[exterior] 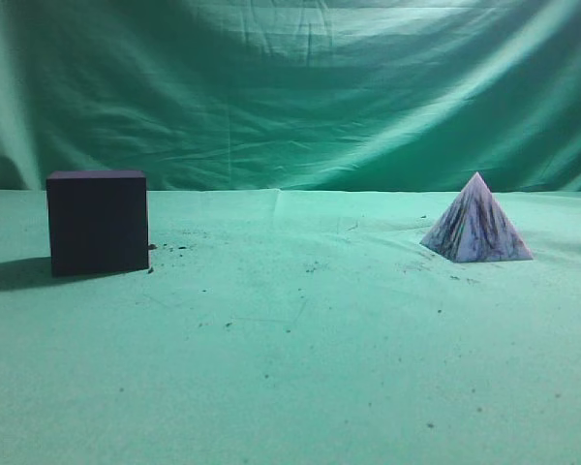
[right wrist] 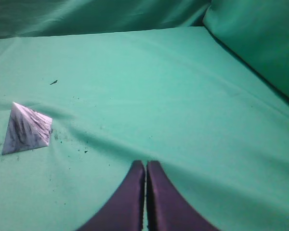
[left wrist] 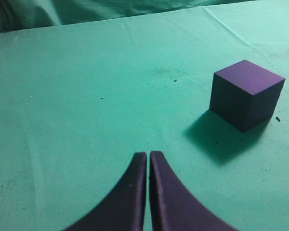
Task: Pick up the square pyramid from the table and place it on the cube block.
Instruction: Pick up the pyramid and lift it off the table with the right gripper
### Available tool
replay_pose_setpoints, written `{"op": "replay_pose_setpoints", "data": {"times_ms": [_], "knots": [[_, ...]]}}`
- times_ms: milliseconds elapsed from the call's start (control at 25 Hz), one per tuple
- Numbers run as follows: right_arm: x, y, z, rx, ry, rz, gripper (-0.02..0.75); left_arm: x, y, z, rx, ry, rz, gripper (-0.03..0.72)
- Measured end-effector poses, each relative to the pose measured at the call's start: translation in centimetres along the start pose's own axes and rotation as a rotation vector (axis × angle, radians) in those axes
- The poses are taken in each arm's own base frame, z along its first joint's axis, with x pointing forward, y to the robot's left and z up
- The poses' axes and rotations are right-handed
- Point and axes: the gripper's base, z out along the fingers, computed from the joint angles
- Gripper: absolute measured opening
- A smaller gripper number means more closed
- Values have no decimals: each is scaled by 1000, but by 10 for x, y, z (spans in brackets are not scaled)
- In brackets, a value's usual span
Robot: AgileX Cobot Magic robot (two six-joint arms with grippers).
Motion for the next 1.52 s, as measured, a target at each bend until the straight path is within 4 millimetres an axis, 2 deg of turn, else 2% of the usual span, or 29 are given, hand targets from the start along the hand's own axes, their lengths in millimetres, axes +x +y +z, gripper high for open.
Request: {"op": "replay_pose_setpoints", "data": {"times_ms": [1040, 1120, 1320, 1440, 1520], "knots": [[-1, 0, 0, -2, -10, 1, 0, 0, 0, 0, 1, 0, -2, 0], [-6, 1, 0, -12, -70, 5, 0, 0, 0, 0, 1, 0, -2, 0], [-38, 5, -9, -65, -427, 13, 0, 0, 0, 0, 1, 0, -2, 0], [-59, 5, -17, -55, -406, 15, 0, 0, 0, 0, 1, 0, -2, 0], [-78, 4, -19, -36, -297, 16, 0, 0, 0, 0, 1, 0, -2, 0]]}}
